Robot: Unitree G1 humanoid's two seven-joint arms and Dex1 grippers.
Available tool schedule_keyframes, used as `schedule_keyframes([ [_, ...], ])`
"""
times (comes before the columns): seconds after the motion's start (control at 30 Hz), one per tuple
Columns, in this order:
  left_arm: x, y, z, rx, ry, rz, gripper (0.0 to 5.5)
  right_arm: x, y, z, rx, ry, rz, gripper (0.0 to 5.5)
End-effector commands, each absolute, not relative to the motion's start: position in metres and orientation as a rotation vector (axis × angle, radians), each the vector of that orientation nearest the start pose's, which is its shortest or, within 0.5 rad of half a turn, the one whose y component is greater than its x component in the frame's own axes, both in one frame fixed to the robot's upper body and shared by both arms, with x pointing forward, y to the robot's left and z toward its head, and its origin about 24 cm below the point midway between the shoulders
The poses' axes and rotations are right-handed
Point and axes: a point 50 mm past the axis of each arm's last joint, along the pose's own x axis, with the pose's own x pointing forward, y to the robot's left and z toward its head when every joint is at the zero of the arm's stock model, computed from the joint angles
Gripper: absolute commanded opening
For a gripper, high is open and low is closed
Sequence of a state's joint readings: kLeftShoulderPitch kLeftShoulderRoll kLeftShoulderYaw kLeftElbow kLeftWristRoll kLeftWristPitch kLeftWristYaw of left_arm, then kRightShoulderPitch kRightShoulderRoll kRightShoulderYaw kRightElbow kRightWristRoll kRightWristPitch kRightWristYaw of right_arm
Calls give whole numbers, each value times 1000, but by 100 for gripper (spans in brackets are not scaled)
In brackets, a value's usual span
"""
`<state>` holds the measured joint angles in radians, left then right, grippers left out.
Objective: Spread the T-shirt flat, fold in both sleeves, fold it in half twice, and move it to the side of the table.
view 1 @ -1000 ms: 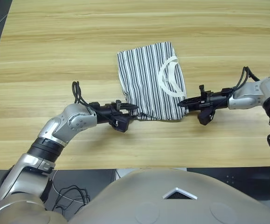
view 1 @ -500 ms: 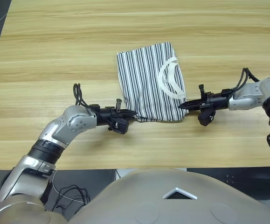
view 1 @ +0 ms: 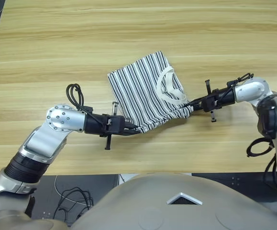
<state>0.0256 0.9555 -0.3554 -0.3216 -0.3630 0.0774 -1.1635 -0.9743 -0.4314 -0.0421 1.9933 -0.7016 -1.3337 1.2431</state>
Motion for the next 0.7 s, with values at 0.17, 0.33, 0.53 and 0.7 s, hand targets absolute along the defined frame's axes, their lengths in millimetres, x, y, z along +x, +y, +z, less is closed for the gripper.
schedule_keyframes([
  [0.17, 172, 196, 93, 438, 489, -1670, 15, 283, -183, 54, -241, 433, 1839, 10],
  [0.33, 159, 189, 92, 446, 487, -1694, 15, 286, -177, 58, -213, 388, 1851, 10],
  [0.53, 146, 192, 92, 433, 512, -1716, 15, 274, -180, 46, -210, 422, 1886, 10],
  [0.7, 140, 194, 93, 415, 520, -1730, 15, 267, -181, 39, -210, 443, 1909, 10],
])
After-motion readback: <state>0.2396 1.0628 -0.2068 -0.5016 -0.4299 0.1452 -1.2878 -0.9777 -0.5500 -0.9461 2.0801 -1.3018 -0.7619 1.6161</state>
